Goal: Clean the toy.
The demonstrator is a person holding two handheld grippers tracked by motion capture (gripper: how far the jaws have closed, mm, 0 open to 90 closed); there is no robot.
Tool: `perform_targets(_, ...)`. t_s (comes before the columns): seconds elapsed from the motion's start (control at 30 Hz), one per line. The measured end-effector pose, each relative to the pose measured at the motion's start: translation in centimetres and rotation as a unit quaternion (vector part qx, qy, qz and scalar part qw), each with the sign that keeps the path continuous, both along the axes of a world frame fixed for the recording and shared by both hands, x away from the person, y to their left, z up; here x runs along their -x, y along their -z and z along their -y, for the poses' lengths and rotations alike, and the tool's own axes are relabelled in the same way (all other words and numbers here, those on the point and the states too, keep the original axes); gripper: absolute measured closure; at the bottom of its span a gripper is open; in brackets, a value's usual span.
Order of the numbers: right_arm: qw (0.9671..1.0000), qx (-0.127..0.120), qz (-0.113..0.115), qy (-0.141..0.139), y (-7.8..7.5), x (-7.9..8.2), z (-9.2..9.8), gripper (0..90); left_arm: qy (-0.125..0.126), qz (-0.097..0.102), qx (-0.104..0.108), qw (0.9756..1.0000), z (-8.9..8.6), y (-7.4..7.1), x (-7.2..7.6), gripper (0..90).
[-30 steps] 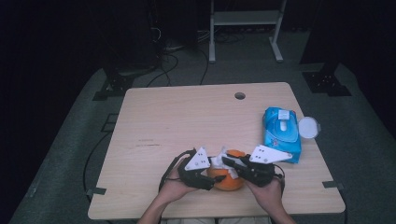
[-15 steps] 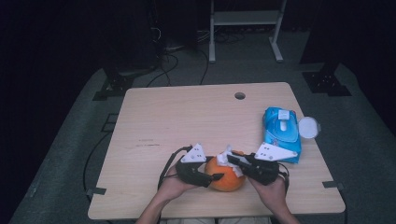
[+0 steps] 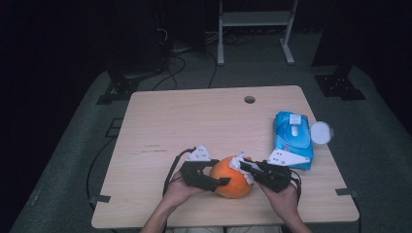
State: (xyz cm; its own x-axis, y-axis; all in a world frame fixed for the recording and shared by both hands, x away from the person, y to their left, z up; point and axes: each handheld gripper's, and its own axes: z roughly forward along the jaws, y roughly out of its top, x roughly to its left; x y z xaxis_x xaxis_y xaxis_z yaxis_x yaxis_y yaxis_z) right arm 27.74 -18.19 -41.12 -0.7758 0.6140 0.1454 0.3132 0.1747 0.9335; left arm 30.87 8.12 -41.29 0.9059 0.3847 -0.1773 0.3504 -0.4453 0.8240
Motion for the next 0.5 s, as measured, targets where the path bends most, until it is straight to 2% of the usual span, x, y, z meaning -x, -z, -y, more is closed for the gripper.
perform_targets(0.07,1.0000,0.002,0.001,-0.004,0.0,0.1,-0.2,82.9,0.004,-0.018,0.006,0.9998,0.0,0.0,-0.1,19.1)
perform_targets(0.1,1.0000,0.000,-0.001,-0.005,0.0,0.1,-0.3,82.9,0.005,-0.020,0.006,0.9998,0.0,0.0,-0.1,18.6)
perform_targets(0.2,0.9999,-0.005,0.000,-0.016,-0.3,0.5,-0.8,82.9,0.008,0.003,0.003,1.0000,0.2,0.0,0.3,25.4)
perform_targets(0.27,0.9993,-0.003,0.011,-0.035,-0.6,0.9,-1.6,82.9,0.018,0.038,-0.006,0.9991,0.4,-0.2,0.8,32.1)
perform_targets(0.3,0.9990,0.007,0.019,-0.039,-0.9,1.2,-2.0,82.8,0.018,0.050,-0.013,0.9985,0.5,-0.4,1.0,34.1)
perform_targets(0.37,0.9987,0.017,0.031,-0.037,-1.1,1.1,-1.9,82.8,0.017,0.070,-0.017,0.9972,0.3,-0.6,1.1,37.7)
perform_targets(0.4,0.9987,0.017,0.031,-0.037,-1.1,1.1,-1.9,82.8,0.017,0.070,-0.017,0.9972,0.3,-0.6,1.1,38.2)
perform_targets(0.43,0.9996,0.008,0.022,-0.015,-0.9,0.4,-0.7,82.8,0.006,0.088,-0.029,0.9957,0.0,-0.7,1.1,38.1)
perform_targets(0.47,0.9998,0.008,0.019,-0.006,-0.7,0.1,-0.3,82.8,0.002,0.085,-0.026,0.9960,-0.2,-0.7,1.0,37.6)
perform_targets(0.5,1.0000,-0.002,0.003,0.003,-0.2,-0.3,0.4,82.8,0.001,0.075,-0.020,0.9970,-0.4,-0.6,0.8,36.3)
